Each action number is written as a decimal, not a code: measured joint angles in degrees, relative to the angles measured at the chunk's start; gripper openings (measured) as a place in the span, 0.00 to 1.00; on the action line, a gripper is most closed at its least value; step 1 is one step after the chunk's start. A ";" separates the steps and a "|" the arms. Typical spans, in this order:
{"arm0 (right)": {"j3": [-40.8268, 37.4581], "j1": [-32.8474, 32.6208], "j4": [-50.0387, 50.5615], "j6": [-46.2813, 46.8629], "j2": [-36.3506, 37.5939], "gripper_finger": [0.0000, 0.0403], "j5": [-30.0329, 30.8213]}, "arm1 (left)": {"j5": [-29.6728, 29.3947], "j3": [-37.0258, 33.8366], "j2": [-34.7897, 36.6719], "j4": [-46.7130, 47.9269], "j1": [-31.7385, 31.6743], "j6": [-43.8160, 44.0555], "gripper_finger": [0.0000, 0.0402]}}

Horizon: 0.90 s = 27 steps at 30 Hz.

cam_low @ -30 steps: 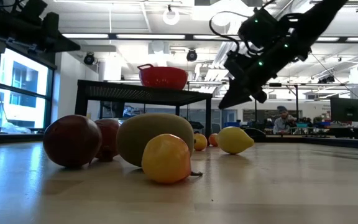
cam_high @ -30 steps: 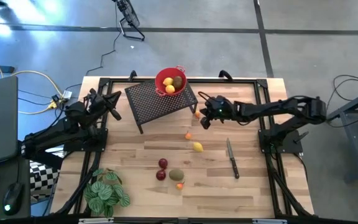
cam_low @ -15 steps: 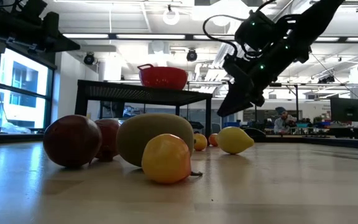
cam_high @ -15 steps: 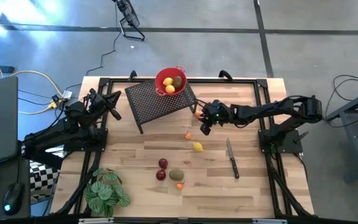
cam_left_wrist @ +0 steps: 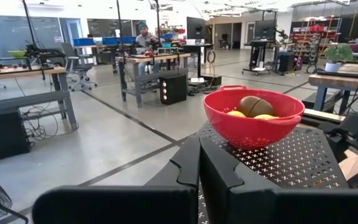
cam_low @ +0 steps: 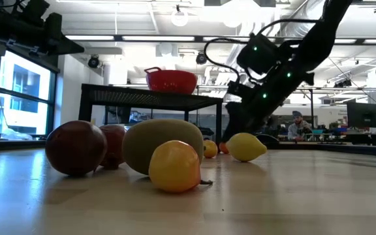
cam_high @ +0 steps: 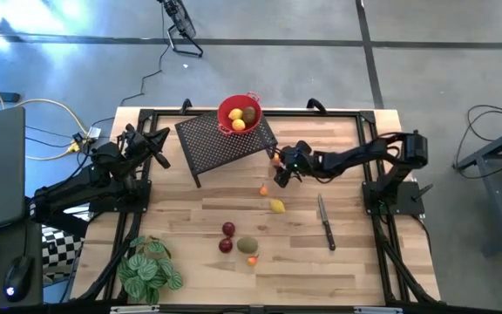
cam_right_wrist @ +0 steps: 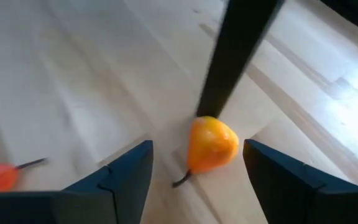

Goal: Pick & Place Fruit
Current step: Put the top pear into the red strainer bowl on the shelf

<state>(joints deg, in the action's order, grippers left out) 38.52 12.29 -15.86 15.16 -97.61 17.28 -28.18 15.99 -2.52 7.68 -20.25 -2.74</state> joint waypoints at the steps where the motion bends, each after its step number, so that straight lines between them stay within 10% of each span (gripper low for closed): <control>1: 0.00 0.00 -0.40 0.00 -0.51 0.61 0.76 | 0.00 0.00 0.00 0.00 0.00 0.00 0.00; 27: 0.00 1.75 -2.88 -0.31 -1.32 0.59 0.41 | 0.17 0.00 0.00 0.51 0.00 0.02 0.00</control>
<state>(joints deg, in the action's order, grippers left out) 38.52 14.04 -18.74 14.85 -98.94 17.69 -28.02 15.99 -2.52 8.19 -20.25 -2.72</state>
